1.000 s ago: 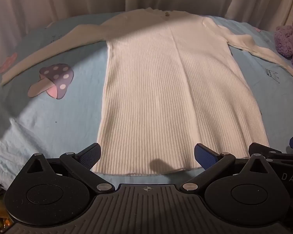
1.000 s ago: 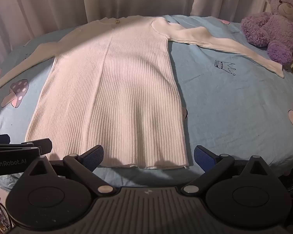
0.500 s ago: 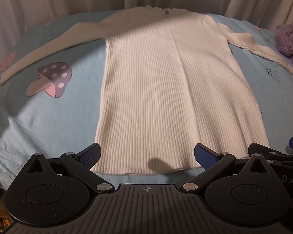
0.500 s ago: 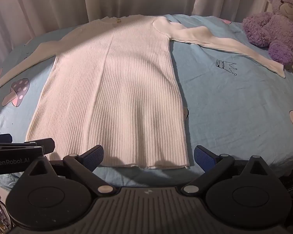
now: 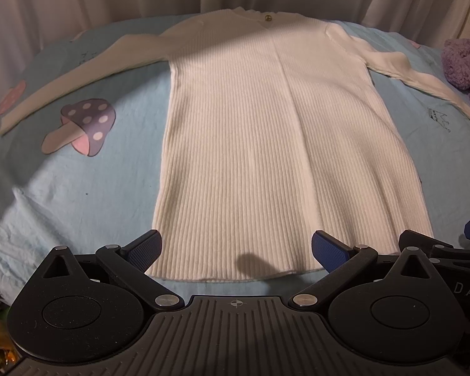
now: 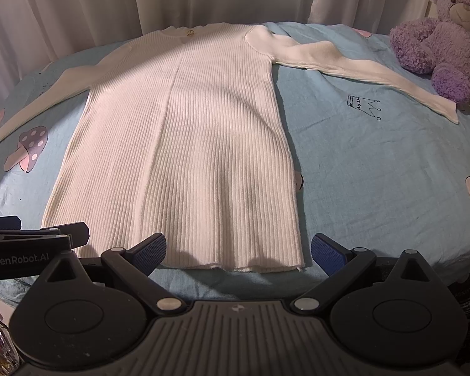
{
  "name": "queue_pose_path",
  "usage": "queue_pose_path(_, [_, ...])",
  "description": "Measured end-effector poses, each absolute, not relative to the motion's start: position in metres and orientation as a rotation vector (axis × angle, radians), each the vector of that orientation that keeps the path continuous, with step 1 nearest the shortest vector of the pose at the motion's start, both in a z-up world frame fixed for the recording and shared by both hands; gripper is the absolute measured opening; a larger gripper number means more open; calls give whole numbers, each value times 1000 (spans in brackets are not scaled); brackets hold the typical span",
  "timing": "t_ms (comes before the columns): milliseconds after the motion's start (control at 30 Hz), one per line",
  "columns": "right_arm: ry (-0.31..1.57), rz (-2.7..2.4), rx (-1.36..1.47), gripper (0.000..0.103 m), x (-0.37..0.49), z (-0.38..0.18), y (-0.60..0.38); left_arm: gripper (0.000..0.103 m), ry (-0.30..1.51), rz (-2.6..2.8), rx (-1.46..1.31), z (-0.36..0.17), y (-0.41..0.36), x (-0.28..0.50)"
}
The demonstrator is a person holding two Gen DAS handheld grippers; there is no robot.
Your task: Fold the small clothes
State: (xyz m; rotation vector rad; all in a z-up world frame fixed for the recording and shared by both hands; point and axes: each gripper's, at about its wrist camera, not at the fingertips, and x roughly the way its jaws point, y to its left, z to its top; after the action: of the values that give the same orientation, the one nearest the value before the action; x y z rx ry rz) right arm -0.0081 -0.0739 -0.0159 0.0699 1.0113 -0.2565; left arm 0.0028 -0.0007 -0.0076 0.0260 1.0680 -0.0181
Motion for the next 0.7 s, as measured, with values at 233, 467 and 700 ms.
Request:
queue_pose_path(233, [1012,-256,70,99,-8,-16,-72,103,1069,-19,26,-8,0,3])
queue_pose_path(467, [1013,-256,71,99,-9,-17,-71,103,1071,-16,24,-9,0,3])
queue_pose_path(700, [1018,-254,75,99,-8,-18,-72,103,1079,-14,24,-10,0,4])
